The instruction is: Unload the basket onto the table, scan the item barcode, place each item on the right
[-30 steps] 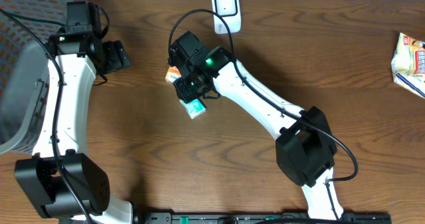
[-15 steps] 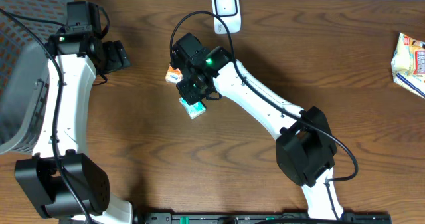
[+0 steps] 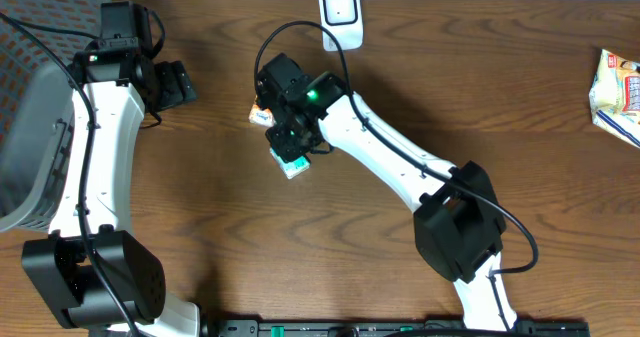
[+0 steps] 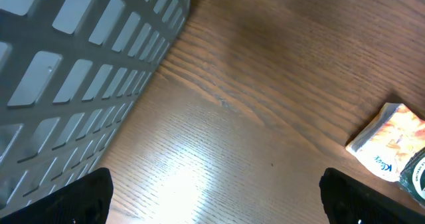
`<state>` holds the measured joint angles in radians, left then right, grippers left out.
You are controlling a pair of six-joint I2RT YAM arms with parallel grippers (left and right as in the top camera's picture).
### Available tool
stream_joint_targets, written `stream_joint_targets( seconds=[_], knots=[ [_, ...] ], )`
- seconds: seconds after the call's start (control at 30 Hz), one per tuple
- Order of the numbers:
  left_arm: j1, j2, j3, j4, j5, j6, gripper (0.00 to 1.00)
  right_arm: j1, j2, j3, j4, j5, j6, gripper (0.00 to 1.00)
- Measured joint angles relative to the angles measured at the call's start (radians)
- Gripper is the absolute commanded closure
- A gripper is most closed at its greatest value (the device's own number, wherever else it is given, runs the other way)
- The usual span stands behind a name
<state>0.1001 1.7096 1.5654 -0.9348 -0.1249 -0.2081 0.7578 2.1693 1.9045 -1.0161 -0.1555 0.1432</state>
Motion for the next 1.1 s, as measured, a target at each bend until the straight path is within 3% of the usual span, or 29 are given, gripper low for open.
stream_joint_targets(
  seconds=[0.17,0.53,0.63,0.73,0.93,1.03,1.1],
  knots=[
    [0.000,0.000,0.000,0.000,0.000,0.000,0.02,0.034,0.000,-0.066,0.100,-0.001,-0.015,0.74],
    [0.000,0.000,0.000,0.000,0.000,0.000,0.02,0.068,0.000,-0.272,0.322,0.113,-0.022,0.69],
    [0.000,0.000,0.000,0.000,0.000,0.000,0.03,0.069,-0.001,-0.305,0.364,0.136,-0.023,0.72],
    [0.000,0.000,0.000,0.000,0.000,0.000,0.02,0.072,-0.009,-0.322,0.373,0.183,-0.027,0.83],
    [0.000,0.000,0.000,0.000,0.000,0.000,0.02,0.068,-0.011,-0.327,0.325,0.340,-0.023,0.83],
    [0.000,0.000,0.000,0.000,0.000,0.000,0.02,0.056,-0.011,-0.330,0.304,0.396,-0.023,0.77],
    [0.000,0.000,0.000,0.000,0.000,0.000,0.03,0.043,-0.011,-0.332,0.296,0.418,-0.019,0.66]
  ],
)
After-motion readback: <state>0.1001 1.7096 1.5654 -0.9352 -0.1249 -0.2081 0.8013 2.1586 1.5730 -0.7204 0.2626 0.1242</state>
